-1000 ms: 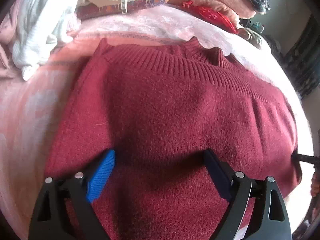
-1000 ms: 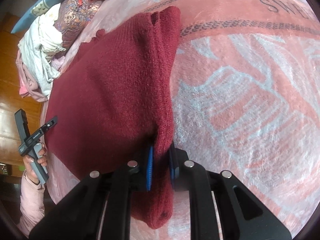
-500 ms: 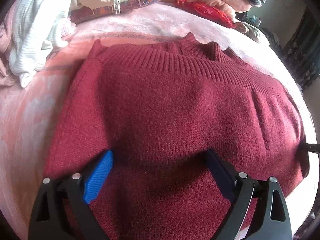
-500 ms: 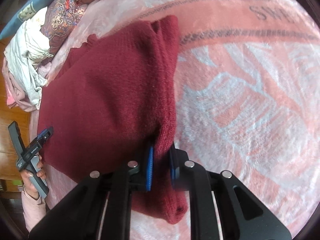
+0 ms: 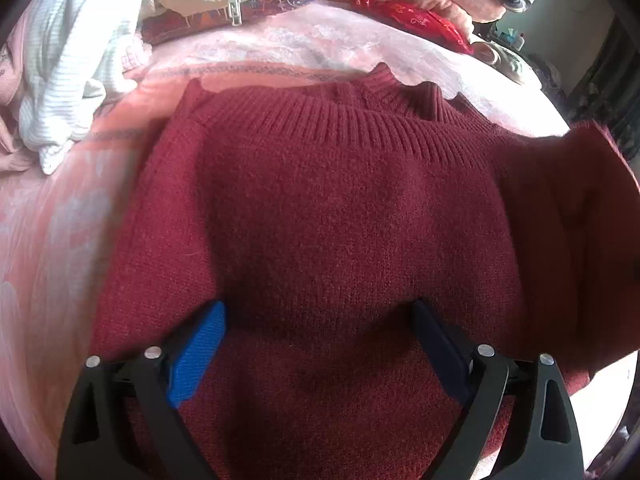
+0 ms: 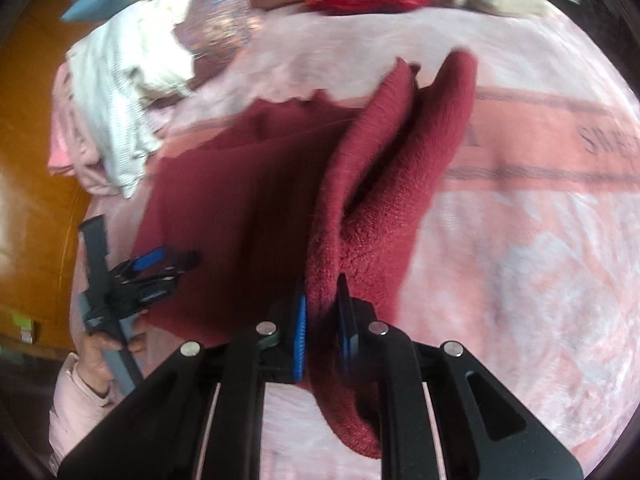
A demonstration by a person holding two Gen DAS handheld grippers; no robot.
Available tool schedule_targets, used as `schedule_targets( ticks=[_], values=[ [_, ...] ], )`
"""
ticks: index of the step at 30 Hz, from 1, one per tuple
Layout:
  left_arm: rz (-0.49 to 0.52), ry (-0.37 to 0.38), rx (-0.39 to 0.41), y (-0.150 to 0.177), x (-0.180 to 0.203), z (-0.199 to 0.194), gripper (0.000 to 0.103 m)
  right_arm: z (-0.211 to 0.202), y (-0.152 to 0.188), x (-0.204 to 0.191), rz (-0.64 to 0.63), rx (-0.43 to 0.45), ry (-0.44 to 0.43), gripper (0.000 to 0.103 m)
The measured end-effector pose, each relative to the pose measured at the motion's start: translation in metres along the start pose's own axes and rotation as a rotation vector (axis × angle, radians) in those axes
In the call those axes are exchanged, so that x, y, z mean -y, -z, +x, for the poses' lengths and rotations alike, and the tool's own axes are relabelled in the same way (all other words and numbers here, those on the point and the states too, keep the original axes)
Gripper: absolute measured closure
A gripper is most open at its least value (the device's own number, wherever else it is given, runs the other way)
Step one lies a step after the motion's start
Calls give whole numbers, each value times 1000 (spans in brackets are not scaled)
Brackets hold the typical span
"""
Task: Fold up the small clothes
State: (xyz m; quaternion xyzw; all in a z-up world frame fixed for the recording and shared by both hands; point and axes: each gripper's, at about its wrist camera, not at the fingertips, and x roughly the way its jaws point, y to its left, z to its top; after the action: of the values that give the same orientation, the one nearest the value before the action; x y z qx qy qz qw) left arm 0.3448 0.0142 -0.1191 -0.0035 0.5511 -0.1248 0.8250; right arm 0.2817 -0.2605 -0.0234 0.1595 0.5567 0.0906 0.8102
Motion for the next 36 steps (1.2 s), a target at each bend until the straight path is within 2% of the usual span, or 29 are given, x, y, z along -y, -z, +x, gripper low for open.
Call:
schedule_targets(
  ticks=[8,12,17,20,21,22,24,25,27,30,33,34,36],
  values=[
    [-4,9,0,0,-2,-1,10,41,2,-47,-34,-52,-100,91],
    [-12,15,0,0,-4,-3,10,64,6,-61,-45,-80,-102,91],
    [-10,14,3,2,-4,-4,10,92,12,-59,-36,-118,-64,90],
    [-10,15,3,2,-4,-4,10,99,13,-56,-32,-129,-81,84],
    [-11,15,3,2,-4,-4,10,98,13,-55,-32,-131,-95,78],
    [-12,15,3,2,-4,-4,10,96,14,-55,-30,-136,-129,72],
    [-10,14,4,2,-4,-5,9,90,15,-56,-35,-138,-158,67],
    [-9,15,5,2,-4,-5,9,83,15,-57,-40,-143,-200,62],
    [-8,14,7,3,-4,-5,9,71,16,-59,-49,-135,-235,62],
    [-6,10,10,2,-2,-5,8,54,12,-57,-48,-117,-223,66],
    [-9,5,9,2,-1,-4,8,47,9,-44,-32,-92,-128,71],
    [-9,4,9,2,-1,-4,8,50,10,-39,-32,-93,-85,71],
    [-8,2,10,1,0,-3,7,65,16,-31,1,-137,-96,76]
  ],
)
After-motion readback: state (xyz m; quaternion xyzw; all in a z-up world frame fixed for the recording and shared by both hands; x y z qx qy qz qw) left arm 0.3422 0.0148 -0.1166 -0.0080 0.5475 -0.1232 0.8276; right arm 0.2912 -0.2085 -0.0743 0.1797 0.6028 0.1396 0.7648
